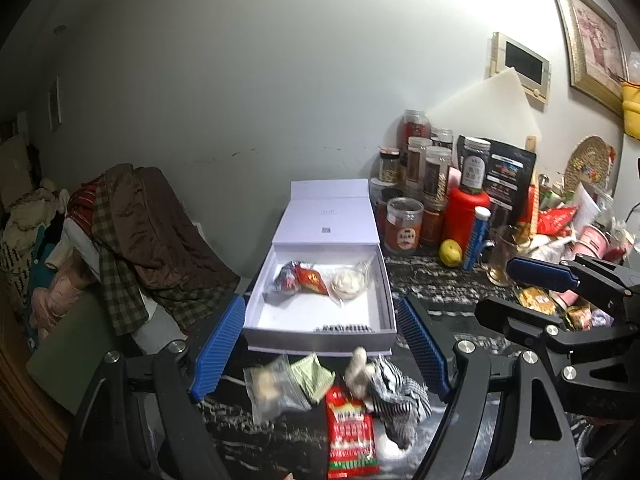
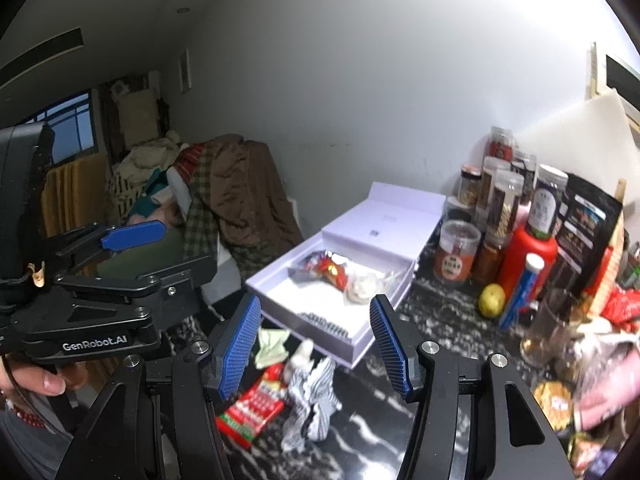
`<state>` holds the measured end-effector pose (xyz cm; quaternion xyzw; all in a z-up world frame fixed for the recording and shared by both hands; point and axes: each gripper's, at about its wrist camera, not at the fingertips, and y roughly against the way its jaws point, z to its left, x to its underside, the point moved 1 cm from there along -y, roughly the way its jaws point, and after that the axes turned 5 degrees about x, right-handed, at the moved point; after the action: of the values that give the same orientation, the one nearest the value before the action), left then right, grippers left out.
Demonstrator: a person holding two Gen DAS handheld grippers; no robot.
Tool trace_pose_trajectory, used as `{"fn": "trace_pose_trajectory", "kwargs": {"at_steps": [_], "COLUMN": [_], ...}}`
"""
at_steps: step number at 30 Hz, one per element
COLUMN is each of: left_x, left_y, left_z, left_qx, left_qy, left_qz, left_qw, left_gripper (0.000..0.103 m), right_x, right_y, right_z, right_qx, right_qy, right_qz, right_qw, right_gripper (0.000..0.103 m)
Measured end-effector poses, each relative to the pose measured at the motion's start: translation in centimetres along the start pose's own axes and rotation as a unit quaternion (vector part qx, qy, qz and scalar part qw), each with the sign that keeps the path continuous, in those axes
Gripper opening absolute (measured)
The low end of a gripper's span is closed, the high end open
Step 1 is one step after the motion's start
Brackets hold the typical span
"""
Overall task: Organize soft objects
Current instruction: 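Withdraw both tools from the box back toward the pile, then grasp the red spicy-strip packet with the left tool while the right tool grasps gingham cloth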
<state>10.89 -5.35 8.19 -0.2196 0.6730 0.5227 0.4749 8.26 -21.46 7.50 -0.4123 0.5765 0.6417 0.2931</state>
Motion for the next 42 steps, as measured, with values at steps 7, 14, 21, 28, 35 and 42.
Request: {"fn": "trace_pose_trajectory", "kwargs": {"at_steps": [7, 14, 21, 28, 35, 42], "left_x": [3.0, 5.4, 8.1, 10.4, 13.0, 14.7], "left_y": [0.9, 0.6, -0.6, -2.4, -4.2, -5.3], "left_z": [-0.4, -1.0, -0.8, 0.2, 0.9, 1.8], "left_qx": [0.014, 0.020, 0.016, 0.024, 0.030, 0.039], "left_qy": [0.008, 0.014, 0.027, 0.054, 0.064, 0.100], "left_qz": [0.016, 0.036, 0.053, 0.082, 0.115, 0.127], "left_qw": [0.9998, 0.9990, 0.9981, 0.9948, 0.9908, 0.9861], "left_gripper": [0.079, 0.079, 0.079, 0.079, 0.079, 0.079], "right_x": [3.1, 6.0, 8.5, 11.0, 12.8, 13.1], "right_y": [1.0, 0.4, -0.9, -2.8, -5.3, -7.6], "right_z": [1.2, 1.6, 1.8, 1.5, 1.7, 1.1], "right_qx": [-0.001, 0.002, 0.000, -0.020, -0.021, -0.018], "right_qy": [-0.003, -0.012, -0.017, -0.050, -0.053, -0.055], "right_qz": [0.025, 0.053, 0.079, 0.107, 0.138, 0.155], "right_qw": [1.000, 0.998, 0.997, 0.993, 0.989, 0.986], "right_gripper": [0.057, 0.057, 0.057, 0.057, 0.062, 0.074]}}
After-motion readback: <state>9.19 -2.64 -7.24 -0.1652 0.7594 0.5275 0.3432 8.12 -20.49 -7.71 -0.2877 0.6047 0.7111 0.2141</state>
